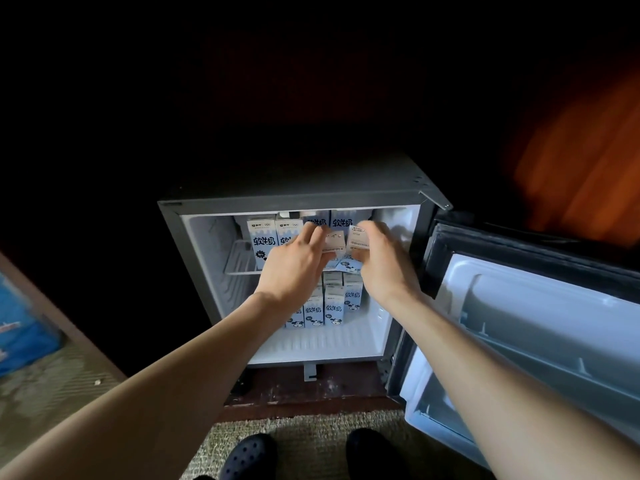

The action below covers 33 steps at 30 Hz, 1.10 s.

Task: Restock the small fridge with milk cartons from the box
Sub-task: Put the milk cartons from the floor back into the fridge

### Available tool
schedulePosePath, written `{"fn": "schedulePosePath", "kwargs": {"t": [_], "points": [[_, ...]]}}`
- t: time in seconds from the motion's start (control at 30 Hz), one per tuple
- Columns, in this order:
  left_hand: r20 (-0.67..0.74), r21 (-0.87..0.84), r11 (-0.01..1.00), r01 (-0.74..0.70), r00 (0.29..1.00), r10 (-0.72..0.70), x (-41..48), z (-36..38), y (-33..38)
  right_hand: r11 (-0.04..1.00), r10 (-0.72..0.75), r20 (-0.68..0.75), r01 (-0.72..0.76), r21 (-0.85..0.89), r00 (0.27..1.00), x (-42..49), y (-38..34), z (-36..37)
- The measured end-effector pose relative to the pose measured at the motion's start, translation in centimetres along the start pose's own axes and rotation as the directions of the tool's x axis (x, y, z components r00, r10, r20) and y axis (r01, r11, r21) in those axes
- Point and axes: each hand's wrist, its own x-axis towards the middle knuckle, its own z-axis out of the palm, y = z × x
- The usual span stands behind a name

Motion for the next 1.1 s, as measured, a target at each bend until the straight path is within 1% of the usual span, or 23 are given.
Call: {"fn": "schedulePosePath", "kwargs": {"t": [0.2, 0.37, 0.5, 0.6, 0.7, 0.77, 0.83, 0.93, 1.1], "points": [[-0.025, -0.019, 0.999, 0.05, 0.998, -0.051, 0.1, 0.8, -0.5, 0.996, -0.056, -0.068, 0.06, 0.06, 0.996, 0.8, 0.3, 1.4], [-0.037, -0.056, 0.996, 0.074, 0.996, -0.076, -0.1, 1.1, -0.3, 0.99, -0.005, -0.037, 0.01, 0.138, 0.999, 0.7, 0.9, 1.5], [-0.026, -0.065, 0.988, 0.139, 0.99, -0.141, 0.0, 0.8, -0.1, 0.987, -0.003, -0.065, 0.013, 0.158, 0.998, 0.7, 0.9, 1.8], [-0.076, -0.112, 0.982, 0.155, 0.984, -0.164, 0.2, 0.3, 0.5, 0.984, 0.033, -0.082, -0.018, 0.176, 0.996, 0.8, 0.9, 1.7], [-0.118, -0.202, 0.959, 0.198, 0.967, -0.225, 0.4, 0.1, 0.9, 0.975, 0.054, -0.087, -0.034, 0.221, 0.995, 0.7, 0.7, 1.8], [-0.101, -0.219, 0.947, 0.235, 0.96, -0.262, 0.3, 0.1, 1.0, 0.971, 0.058, -0.081, -0.038, 0.237, 0.995, 0.7, 0.6, 2.0], [-0.073, -0.198, 0.945, 0.261, 0.957, -0.28, 0.1, 0.2, 1.1, 0.966, 0.062, -0.074, -0.041, 0.255, 0.995, 0.7, 0.5, 2.2], [-0.02, -0.156, 0.944, 0.29, 0.955, -0.297, -0.6, 0.5, 1.1, 0.964, 0.075, -0.118, -0.041, 0.264, 0.99, 1.1, 0.1, 2.4], [0.067, -0.098, 0.961, 0.26, 0.965, -0.255, -1.5, 1.1, 1.2, 0.957, 0.087, -0.123, -0.049, 0.287, 0.989, 1.6, -0.2, 3.0]]}}
